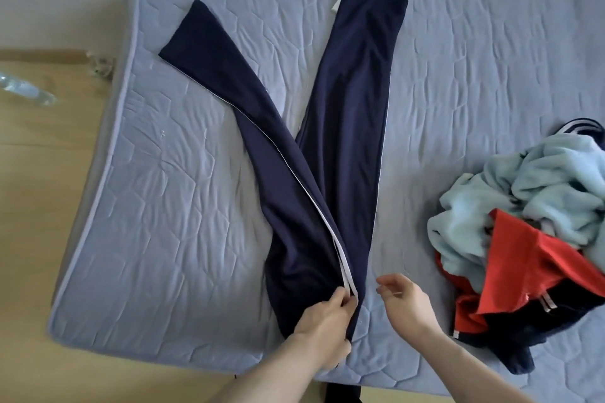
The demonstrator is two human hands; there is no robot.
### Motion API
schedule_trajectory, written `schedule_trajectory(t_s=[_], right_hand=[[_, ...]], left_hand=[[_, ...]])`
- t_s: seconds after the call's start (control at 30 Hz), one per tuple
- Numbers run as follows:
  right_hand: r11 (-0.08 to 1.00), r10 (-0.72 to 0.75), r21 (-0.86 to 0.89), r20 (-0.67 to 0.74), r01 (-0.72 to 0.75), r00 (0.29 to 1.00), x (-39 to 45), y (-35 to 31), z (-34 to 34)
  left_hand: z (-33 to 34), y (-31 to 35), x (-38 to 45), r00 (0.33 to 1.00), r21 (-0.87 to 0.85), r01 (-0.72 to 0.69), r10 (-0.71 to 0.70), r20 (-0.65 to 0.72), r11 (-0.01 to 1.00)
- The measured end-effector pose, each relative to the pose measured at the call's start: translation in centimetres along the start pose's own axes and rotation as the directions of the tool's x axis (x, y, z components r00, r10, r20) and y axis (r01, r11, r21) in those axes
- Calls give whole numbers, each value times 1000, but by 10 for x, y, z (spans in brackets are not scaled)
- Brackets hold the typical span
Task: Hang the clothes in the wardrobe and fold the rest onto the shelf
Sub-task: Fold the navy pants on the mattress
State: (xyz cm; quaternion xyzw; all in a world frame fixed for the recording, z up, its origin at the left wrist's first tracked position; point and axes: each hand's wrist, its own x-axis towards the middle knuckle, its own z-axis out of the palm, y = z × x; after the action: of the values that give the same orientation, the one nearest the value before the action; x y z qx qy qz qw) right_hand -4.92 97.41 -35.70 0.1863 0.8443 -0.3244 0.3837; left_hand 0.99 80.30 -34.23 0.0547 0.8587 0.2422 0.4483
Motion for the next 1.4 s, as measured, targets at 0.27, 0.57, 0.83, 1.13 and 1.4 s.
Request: schedule_trajectory(t_s=[0.27,0.57,0.83,1.13,1.4], right_hand=[[999,-30,36,-15,30,999,37,-41,12],[995,-49,-90,41,53,998,60,-58,10],[980,-148,-127,74,157,986,65,-56,37],[930,-199,344,176,129,964,60,-40,21],[965,-26,262,67,8,997,63,-22,14]], left_hand=[[6,-3,10,967,59,-253,250,53,966],[-44,-54,29,895,-431,109,-277,-349,896],[-181,-98,119,629,-772,279,-716,-303,571],[-218,-63,168,612,-900,-33,-703,-361,434],[-222,23,195,758,-432,-67,-236,-608,899]])
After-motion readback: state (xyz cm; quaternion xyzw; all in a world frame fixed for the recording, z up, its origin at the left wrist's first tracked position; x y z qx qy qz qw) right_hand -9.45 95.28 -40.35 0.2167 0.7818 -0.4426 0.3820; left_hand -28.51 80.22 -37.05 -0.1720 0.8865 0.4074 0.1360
